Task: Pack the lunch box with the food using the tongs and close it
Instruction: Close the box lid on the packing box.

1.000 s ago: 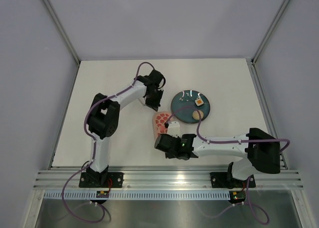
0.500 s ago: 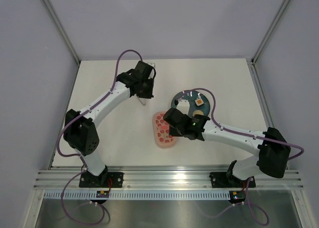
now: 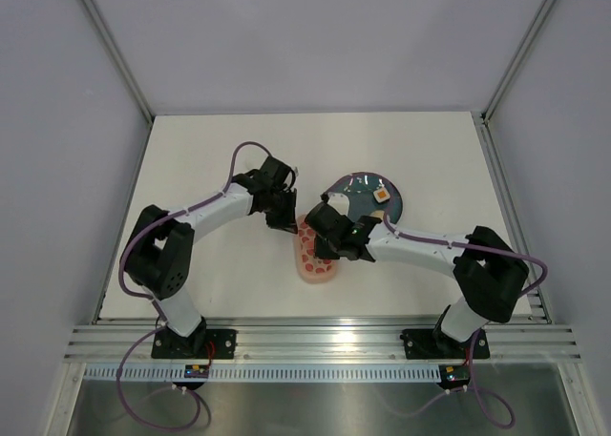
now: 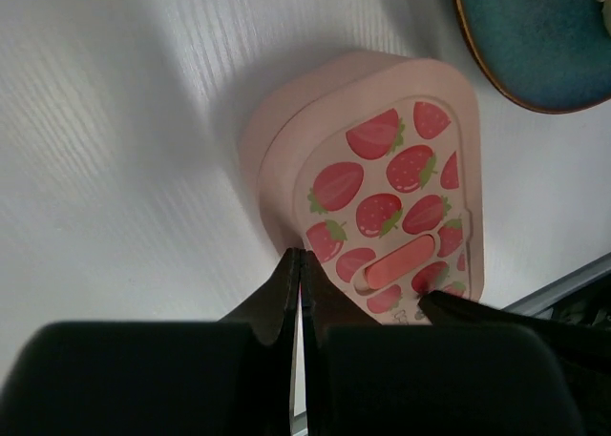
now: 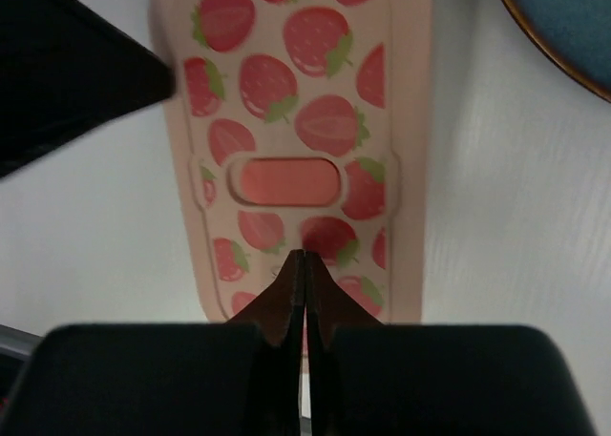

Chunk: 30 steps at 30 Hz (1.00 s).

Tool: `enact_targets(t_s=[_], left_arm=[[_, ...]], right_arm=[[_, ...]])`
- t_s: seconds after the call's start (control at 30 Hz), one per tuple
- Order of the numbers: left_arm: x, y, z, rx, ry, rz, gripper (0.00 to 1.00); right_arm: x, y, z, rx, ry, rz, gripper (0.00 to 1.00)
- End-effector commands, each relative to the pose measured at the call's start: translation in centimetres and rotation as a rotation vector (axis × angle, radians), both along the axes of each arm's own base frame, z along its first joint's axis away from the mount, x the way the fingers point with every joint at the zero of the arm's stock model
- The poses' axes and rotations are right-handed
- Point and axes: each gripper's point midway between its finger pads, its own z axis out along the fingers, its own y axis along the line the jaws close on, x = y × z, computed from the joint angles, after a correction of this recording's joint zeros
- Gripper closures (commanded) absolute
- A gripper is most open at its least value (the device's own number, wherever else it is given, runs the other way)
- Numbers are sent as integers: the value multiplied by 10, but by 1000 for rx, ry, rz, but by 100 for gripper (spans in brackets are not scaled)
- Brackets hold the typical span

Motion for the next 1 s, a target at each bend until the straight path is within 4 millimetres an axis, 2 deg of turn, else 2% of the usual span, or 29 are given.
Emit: enact_targets(t_s=[0.0,0.07,0.13,0.23,0.27,0.37,0.43,0.53,0.6,0.63,0.73,0.77,0.83,0.87,0.97], left_arm=[[7,-15,-10,-67,2,-3,100],[2,-13,-16,-58,21,-3,100],[4,-11,-10,-56,0,0,100],[8,-7,8,-43,-45,1,100],[12,-9,18,-48,-67,4,100],[17,-8,44,-58,-115,10,100],[20,-4,59,-54,-153,20,100],[25,7,78,-22,-207,48,100],[26,16,85,-12,-220,70,100],[26,20,92,-19,-233,80,100],[25,31,95,-25,-240,99,100],[25,34,98,-27,-245,103,100],[22,38,95,-20,-237,106,100],[22,39,94,-21,-236,110,100],[18,41,90,-21,-227,112,100]], right_arm=[[-9,1,-36,-20,80,23,100],[-13,1,-44,-20,102,24,100],[-14,0,-41,-21,103,22,100],[-7,2,-10,14,47,22,100],[-3,2,8,34,8,25,100],[14,-2,46,31,-92,10,100],[28,-4,64,38,-124,-6,100],[46,-10,75,20,-145,-26,100],[60,-18,70,-4,-131,-52,100],[64,-18,70,-9,-122,-56,100],[75,-13,53,-48,-84,-53,100],[76,-11,36,-82,-50,-43,100],[79,-1,22,-82,-18,-26,100],[79,2,3,-105,15,-21,100],[79,10,-18,-110,57,-13,100]])
